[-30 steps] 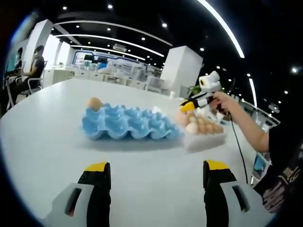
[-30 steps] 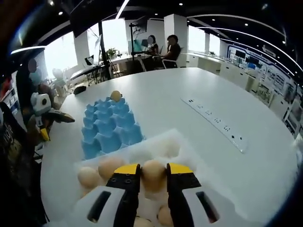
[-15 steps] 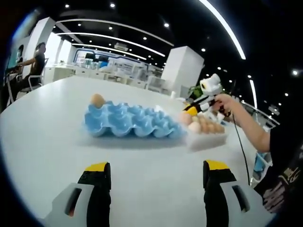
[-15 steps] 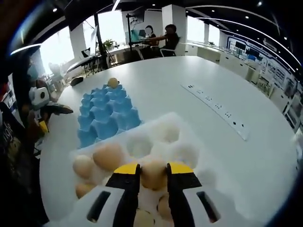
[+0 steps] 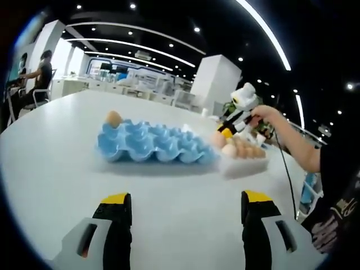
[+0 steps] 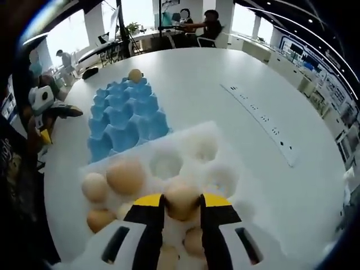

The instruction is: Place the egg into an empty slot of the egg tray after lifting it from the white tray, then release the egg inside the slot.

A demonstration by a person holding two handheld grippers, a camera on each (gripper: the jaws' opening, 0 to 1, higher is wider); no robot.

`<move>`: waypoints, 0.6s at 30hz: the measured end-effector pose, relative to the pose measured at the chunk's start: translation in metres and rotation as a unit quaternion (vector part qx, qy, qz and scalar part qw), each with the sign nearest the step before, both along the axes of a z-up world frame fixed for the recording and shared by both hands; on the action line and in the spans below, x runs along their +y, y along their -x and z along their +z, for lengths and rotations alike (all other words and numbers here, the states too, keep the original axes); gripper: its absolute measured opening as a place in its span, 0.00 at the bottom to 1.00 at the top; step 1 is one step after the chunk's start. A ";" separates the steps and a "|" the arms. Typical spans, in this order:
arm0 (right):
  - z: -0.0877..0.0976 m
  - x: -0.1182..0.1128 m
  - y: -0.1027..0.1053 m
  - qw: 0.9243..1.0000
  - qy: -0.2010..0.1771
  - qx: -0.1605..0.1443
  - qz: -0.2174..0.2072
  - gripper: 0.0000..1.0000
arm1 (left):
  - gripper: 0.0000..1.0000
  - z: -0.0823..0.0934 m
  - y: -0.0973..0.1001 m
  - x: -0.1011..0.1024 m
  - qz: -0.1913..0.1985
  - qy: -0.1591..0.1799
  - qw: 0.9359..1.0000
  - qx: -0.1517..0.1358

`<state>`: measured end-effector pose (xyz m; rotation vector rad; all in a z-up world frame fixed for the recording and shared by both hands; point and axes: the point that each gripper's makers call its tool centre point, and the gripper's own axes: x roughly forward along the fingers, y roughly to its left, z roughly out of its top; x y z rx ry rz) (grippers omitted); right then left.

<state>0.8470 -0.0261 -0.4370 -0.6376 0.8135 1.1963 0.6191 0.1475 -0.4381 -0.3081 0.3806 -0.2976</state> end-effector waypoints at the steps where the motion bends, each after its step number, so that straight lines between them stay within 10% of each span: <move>1: 0.000 0.001 0.001 1.000 -0.009 0.003 -0.006 0.26 | 0.81 0.000 0.000 0.002 -0.001 0.000 1.000 0.000; 18: 0.016 0.005 -0.001 0.999 -0.031 -0.003 -0.021 0.26 | 0.81 -0.008 0.005 0.016 0.004 0.009 1.000 -0.004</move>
